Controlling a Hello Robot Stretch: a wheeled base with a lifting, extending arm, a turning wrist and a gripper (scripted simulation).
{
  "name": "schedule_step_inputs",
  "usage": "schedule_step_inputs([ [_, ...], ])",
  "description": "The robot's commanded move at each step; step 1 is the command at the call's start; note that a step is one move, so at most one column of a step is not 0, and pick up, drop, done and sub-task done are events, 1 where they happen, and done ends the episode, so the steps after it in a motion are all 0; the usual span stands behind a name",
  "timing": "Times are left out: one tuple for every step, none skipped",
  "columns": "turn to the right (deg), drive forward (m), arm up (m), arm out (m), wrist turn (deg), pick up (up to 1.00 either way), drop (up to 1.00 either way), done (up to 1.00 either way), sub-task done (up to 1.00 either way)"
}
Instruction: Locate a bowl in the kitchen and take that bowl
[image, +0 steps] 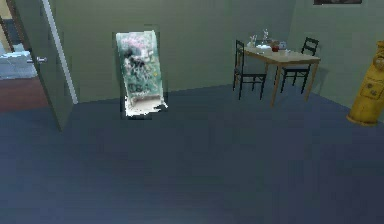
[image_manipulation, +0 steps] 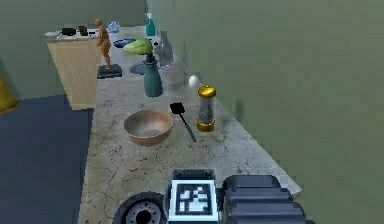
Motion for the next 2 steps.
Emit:
schedule_step_inputs([
  [0.0,0.00,0.00,0.28,0.0,0.00,0.00,0.00,0.00],
  [0.0,0.00,0.00,0.00,45.0,0.00,0.00,0.00,0.00],
])
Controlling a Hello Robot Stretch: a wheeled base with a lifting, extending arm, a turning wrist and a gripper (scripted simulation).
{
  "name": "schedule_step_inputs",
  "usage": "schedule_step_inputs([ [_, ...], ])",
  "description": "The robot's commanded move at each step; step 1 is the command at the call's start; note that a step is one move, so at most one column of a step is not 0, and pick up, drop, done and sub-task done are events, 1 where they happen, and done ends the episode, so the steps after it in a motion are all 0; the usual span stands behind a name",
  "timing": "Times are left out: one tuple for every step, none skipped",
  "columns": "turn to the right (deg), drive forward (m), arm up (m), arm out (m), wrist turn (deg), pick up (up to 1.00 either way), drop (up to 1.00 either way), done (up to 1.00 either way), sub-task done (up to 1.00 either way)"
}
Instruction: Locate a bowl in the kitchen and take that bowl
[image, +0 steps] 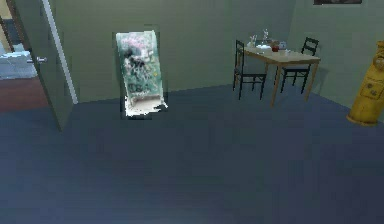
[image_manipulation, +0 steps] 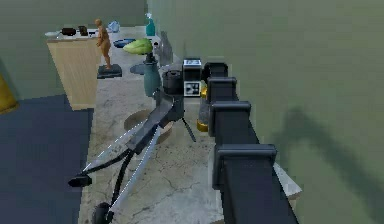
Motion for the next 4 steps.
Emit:
schedule_step_inputs([
  [0.0,0.00,0.00,0.00,45.0,0.00,0.00,0.00,0.00],
  [0.0,0.00,0.00,0.00,45.0,0.00,0.00,0.00,0.00],
  [0.0,0.00,0.00,0.00,3.0,0.00,0.00,0.00,0.00],
  [0.0,0.00,-0.08,0.00,0.0,0.00,0.00,0.00,0.00],
])
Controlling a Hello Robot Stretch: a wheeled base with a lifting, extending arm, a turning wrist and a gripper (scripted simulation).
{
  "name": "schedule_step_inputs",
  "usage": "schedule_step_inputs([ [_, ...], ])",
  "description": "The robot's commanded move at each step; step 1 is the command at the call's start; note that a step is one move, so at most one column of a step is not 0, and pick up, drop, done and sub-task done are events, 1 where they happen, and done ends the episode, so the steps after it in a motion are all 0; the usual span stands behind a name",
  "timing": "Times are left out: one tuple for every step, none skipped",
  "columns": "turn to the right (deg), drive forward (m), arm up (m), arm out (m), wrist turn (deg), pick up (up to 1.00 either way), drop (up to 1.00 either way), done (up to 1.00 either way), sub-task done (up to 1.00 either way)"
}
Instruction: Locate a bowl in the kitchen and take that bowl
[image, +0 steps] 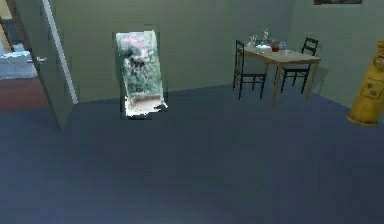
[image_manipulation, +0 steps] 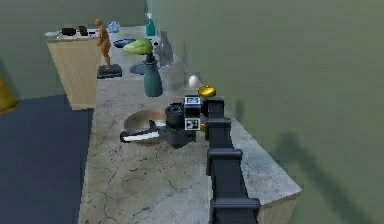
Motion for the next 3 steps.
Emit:
schedule_step_inputs([
  [0.0,0.00,0.00,0.00,0.0,1.00,0.00,0.00,0.00],
  [0.0,0.00,0.08,0.00,0.0,0.00,0.00,0.00,0.00],
  [0.0,0.00,0.00,0.00,0.0,0.00,0.00,1.00,0.00],
])
